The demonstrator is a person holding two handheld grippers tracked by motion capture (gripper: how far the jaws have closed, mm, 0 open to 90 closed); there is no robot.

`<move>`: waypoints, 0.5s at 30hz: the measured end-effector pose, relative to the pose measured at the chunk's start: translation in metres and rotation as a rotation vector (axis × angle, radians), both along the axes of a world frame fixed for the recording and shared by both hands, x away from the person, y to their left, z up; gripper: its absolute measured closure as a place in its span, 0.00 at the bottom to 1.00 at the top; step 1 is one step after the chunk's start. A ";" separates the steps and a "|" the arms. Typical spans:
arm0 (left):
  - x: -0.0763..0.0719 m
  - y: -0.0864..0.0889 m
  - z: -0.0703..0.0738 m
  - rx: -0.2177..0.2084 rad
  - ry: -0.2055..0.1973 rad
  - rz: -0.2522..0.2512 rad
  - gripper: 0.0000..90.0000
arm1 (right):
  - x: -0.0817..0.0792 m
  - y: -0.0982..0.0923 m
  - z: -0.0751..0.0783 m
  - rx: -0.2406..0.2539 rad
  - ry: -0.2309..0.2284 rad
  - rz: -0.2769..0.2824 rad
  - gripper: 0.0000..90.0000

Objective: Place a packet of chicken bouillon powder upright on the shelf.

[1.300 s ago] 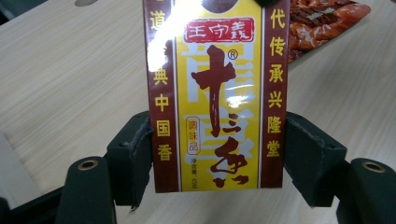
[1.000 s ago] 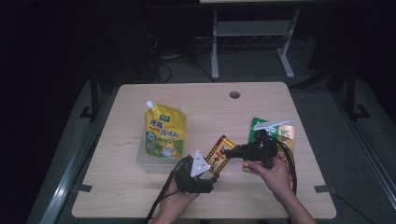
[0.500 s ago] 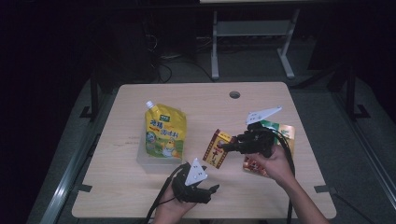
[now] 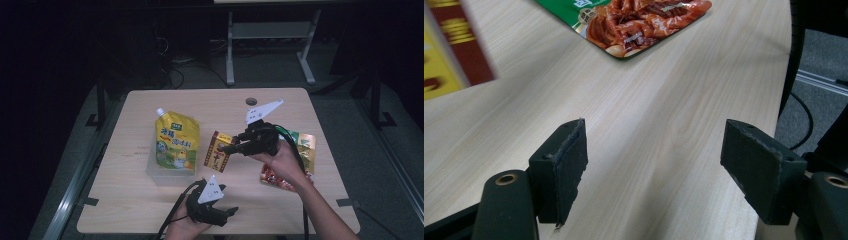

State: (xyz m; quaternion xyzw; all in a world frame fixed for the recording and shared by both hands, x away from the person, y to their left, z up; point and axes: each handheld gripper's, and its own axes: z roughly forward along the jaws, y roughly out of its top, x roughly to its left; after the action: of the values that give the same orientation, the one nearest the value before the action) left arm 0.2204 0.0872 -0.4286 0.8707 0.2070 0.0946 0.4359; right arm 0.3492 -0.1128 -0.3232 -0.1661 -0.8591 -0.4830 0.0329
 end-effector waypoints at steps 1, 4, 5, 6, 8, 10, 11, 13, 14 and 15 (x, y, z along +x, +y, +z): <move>0.000 0.000 0.000 0.001 0.000 -0.002 0.29 | 0.001 0.004 0.002 -0.002 -0.007 0.008 0.74; -0.001 0.000 -0.001 0.009 -0.002 -0.014 0.28 | 0.003 0.013 0.006 -0.003 -0.011 0.030 0.74; -0.001 0.000 -0.002 0.009 0.002 -0.016 0.28 | 0.003 0.016 0.007 -0.008 -0.009 0.035 0.74; -0.001 -0.001 -0.002 0.011 0.002 -0.022 0.28 | 0.004 0.019 0.008 -0.006 -0.021 0.047 0.74; -0.002 -0.001 -0.002 0.011 0.001 -0.025 0.28 | 0.005 0.027 0.011 -0.006 -0.028 0.065 0.74; -0.002 -0.001 -0.002 0.017 -0.002 -0.033 0.28 | 0.006 0.035 0.013 -0.011 -0.041 0.091 0.74; -0.003 -0.001 -0.002 0.016 -0.002 -0.034 0.28 | 0.007 0.038 0.014 -0.016 -0.050 0.100 0.74; -0.003 -0.001 -0.001 0.024 -0.004 -0.037 0.28 | 0.006 0.045 0.017 -0.010 -0.041 0.107 0.74; -0.003 0.000 -0.001 0.024 -0.003 -0.038 0.28 | 0.007 0.049 0.018 -0.008 -0.050 0.116 0.74; -0.004 -0.001 -0.002 0.016 -0.007 -0.037 0.28 | 0.008 0.052 0.018 -0.009 -0.055 0.122 0.74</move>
State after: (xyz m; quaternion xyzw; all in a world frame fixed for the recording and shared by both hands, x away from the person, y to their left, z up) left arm 0.2167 0.0864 -0.4302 0.8775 0.1888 0.0914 0.4314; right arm 0.3574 -0.0612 -0.3049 -0.1003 -0.8704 -0.4805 0.0379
